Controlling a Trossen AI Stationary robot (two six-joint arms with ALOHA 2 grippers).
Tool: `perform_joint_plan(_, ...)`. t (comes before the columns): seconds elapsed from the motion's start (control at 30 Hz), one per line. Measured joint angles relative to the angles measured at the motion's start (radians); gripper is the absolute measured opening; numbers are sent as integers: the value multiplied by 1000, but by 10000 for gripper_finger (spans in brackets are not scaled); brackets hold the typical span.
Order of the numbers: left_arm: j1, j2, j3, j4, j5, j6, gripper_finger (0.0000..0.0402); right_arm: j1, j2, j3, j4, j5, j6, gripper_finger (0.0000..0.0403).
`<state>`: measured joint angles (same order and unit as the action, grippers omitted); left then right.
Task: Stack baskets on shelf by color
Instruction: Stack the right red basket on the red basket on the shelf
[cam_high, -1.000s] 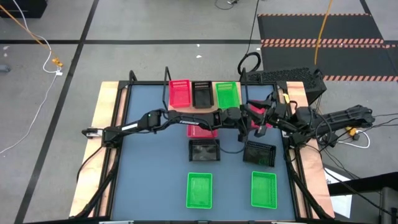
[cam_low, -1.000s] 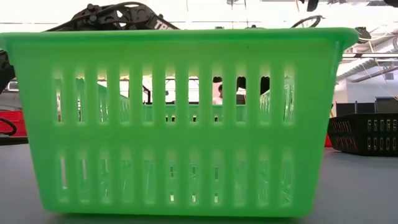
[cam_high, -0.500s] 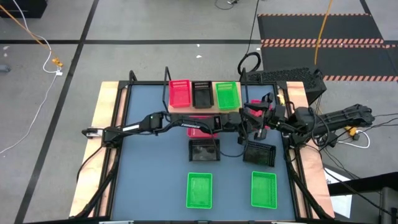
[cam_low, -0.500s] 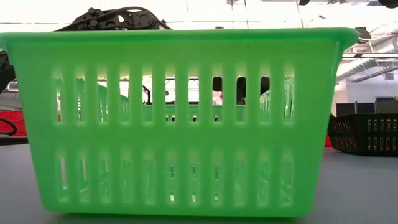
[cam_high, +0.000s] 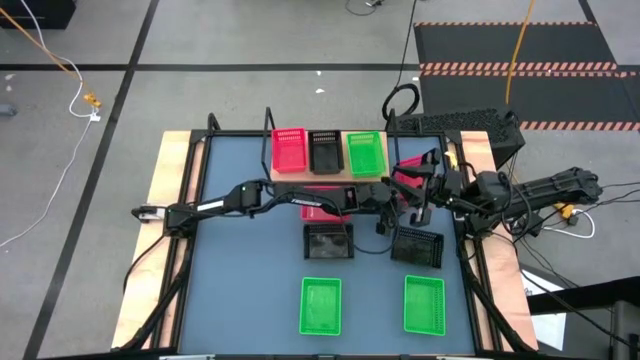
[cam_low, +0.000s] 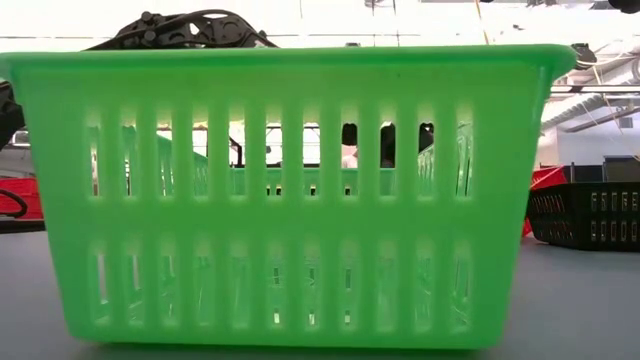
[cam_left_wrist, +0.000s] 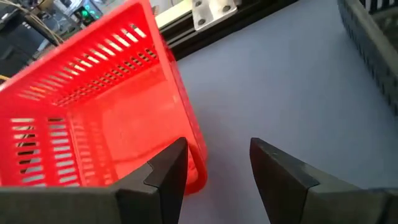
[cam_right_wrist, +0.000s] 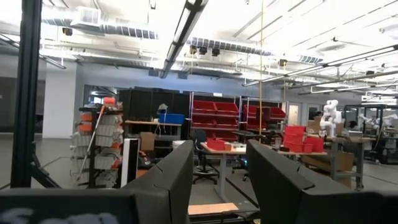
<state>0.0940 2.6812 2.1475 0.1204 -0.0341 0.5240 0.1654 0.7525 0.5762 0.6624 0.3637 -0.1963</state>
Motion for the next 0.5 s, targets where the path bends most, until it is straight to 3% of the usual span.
perform_joint_plan(0.33,3,0,0,5,-2,1,174,0,0,0,-11,0,-3,141)
perform_joint_plan(0.5,4,0,0,7,-2,-2,145,0,0,0,-23,0,-7,141)
